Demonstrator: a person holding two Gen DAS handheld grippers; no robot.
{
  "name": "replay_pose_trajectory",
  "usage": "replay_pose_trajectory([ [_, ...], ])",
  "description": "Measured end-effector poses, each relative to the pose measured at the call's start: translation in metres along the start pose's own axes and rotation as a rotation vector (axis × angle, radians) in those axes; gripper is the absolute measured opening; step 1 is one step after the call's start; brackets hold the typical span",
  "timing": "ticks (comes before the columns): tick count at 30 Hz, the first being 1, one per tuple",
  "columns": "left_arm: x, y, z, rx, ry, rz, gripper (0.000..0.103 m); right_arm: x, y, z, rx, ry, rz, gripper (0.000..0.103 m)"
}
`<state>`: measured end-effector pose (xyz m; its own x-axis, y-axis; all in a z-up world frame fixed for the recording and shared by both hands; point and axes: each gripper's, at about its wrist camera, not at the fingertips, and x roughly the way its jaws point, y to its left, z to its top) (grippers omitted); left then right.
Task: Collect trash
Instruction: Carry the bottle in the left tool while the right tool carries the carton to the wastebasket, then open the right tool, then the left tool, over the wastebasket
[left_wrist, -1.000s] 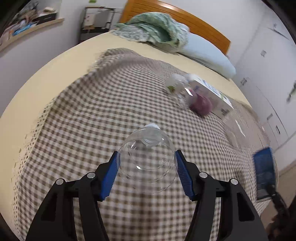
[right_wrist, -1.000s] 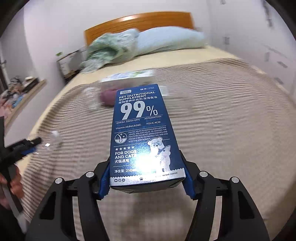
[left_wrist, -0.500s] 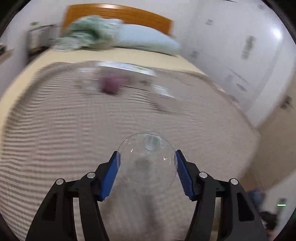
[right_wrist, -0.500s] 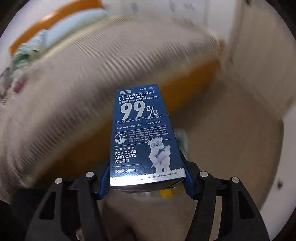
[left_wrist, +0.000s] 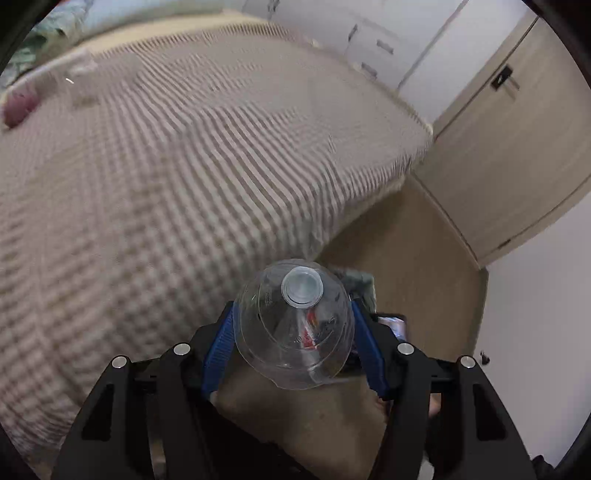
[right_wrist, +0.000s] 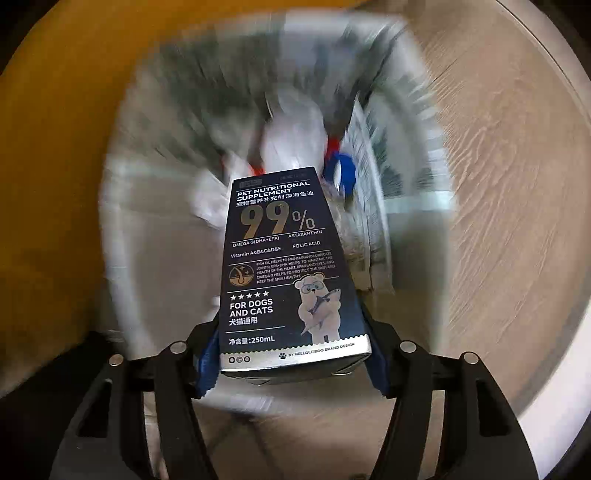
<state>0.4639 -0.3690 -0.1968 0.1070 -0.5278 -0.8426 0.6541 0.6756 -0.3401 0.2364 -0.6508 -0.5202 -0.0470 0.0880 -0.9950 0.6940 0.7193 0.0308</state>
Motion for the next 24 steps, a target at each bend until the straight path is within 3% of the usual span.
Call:
replay_pose_trajectory([
  [2,0.018,-0.015,-0.002,0.013,0.028,0.018,0.058,0.028,0.009,-0.002,-0.064,0.041,-0.059,0.063],
  [4,0.032,-0.028,-0.003,0.033,0.049,0.024,0.058,0.032,0.012,-0.005,-0.100,0.041,-0.046,0.073],
  [7,0.051,-0.040,-0.008,0.040,0.082,0.031,0.058,0.015,0.004,-0.018,-0.124,-0.008,-0.029,0.075],
  [10,0.073,-0.049,-0.011,0.025,0.118,0.021,0.058,-0.031,-0.014,-0.032,-0.097,-0.146,0.014,0.075],
  [11,0.081,-0.053,-0.013,0.022,0.132,0.015,0.058,-0.045,-0.021,-0.035,-0.076,-0.190,0.023,0.065],
  [12,0.086,-0.056,-0.014,0.020,0.143,0.010,0.058,-0.054,-0.029,-0.037,-0.050,-0.213,0.048,0.035],
  [15,0.109,-0.070,-0.022,0.027,0.187,0.013,0.058,-0.048,-0.041,-0.031,0.000,-0.175,0.174,0.009],
  [17,0.126,-0.079,-0.027,0.030,0.234,0.013,0.058,-0.029,-0.039,-0.021,-0.007,-0.152,0.200,0.007],
  [20,0.148,-0.082,-0.025,0.021,0.284,0.019,0.058,0.020,-0.019,-0.016,0.029,-0.033,0.218,0.007],
  [22,0.164,-0.081,-0.028,0.023,0.318,0.044,0.058,0.024,-0.013,-0.021,0.034,-0.037,0.194,0.007],
  [24,0.187,-0.081,-0.032,0.030,0.361,0.080,0.058,0.010,-0.014,-0.028,0.045,-0.089,0.235,0.008],
])
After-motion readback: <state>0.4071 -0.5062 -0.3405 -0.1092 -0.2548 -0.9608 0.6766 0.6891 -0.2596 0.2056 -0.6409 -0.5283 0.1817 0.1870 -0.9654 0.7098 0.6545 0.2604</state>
